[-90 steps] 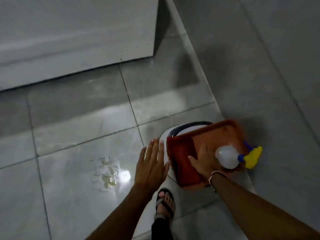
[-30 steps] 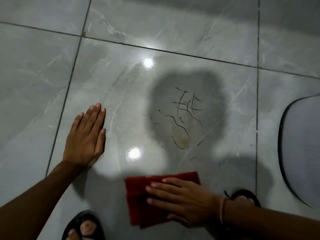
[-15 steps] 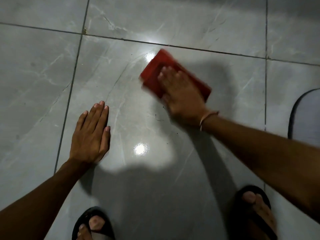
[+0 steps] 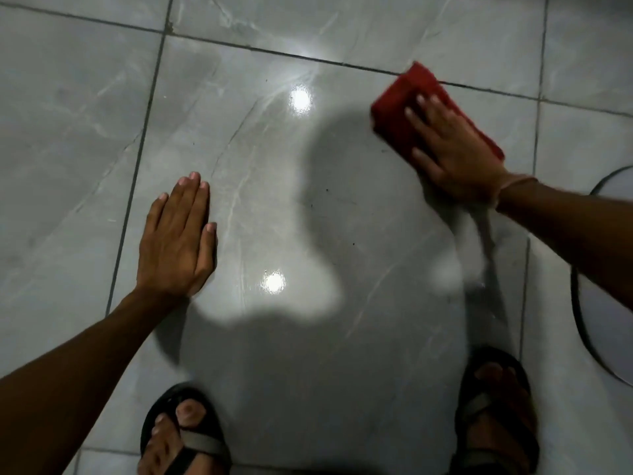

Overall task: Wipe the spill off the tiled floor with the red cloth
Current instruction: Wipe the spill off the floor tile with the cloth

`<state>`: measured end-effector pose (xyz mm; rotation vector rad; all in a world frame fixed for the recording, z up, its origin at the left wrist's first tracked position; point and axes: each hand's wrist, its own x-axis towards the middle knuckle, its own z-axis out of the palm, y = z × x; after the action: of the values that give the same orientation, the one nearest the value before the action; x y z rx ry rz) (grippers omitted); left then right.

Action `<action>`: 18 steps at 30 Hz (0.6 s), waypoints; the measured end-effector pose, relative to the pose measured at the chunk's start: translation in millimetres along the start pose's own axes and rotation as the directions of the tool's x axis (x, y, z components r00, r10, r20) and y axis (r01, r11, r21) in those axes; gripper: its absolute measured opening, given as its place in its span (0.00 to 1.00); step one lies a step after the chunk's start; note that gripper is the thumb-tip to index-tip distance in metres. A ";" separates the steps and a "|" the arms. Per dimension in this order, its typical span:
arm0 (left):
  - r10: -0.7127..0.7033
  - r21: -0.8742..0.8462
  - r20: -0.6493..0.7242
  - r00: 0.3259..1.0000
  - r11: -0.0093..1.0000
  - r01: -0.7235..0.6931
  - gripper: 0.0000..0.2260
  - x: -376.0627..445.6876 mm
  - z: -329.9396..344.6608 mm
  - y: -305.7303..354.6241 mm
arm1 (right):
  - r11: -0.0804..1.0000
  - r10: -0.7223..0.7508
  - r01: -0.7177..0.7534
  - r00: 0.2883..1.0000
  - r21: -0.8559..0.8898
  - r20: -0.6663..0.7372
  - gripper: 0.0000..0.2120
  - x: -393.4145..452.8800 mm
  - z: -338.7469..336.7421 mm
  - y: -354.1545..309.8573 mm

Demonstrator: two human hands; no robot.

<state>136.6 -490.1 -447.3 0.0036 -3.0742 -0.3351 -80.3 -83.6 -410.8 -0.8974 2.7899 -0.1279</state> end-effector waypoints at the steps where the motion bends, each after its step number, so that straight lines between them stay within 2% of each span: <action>1: -0.004 0.002 0.001 1.000 1.000 0.004 0.27 -0.7 -1.2 1.0 | 0.998 0.066 -0.066 0.998 0.011 -0.014 0.31 22.3 -1.6 -12.4; 3: -0.001 0.008 -0.013 1.000 1.000 0.001 0.27 -0.8 -1.2 1.5 | 0.992 0.121 -0.119 0.991 0.044 -0.050 0.31 47.9 1.9 -53.3; 4: 0.001 0.007 -0.017 1.000 1.000 -0.001 0.27 -0.6 -0.8 2.1 | 0.995 0.091 -0.088 0.994 0.047 -0.064 0.30 47.7 6.2 -78.7; 7: 0.000 0.007 -0.017 1.000 1.000 0.000 0.26 -2.4 0.6 2.7 | 0.980 -0.187 0.189 0.981 0.059 -0.043 0.30 -0.4 30.9 -152.9; 10: -0.029 0.013 -0.033 0.999 0.999 0.029 0.26 -4.1 -1.4 4.7 | 0.878 -0.479 0.476 0.875 0.056 0.069 0.29 -104.6 59.3 -199.6; 12: -0.035 0.008 -0.018 0.999 0.999 0.035 0.26 -5.9 -3.9 6.1 | 0.812 -0.583 0.571 0.804 0.122 0.116 0.28 -164.6 67.8 -193.4; 15: -0.024 -0.012 -0.007 1.000 1.000 0.024 0.26 -5.1 -4.8 5.0 | 0.814 -0.580 0.575 0.808 0.077 0.100 0.26 -177.9 64.7 -147.9; 16: -0.027 -0.021 -0.003 1.000 0.999 0.026 0.26 -6.1 -4.4 4.1 | 0.844 -0.536 0.535 0.838 0.040 0.098 0.26 -167.1 59.0 -132.8; 18: -0.032 -0.035 -0.008 0.999 0.999 0.032 0.26 -3.6 -3.7 3.5 | 0.946 -0.323 0.323 0.944 0.009 0.065 0.27 -122.3 42.7 -99.5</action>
<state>140.4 -487.4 -443.1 0.0522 -3.0627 -0.3890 82.6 -93.6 -417.1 -1.3295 2.5608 -0.1421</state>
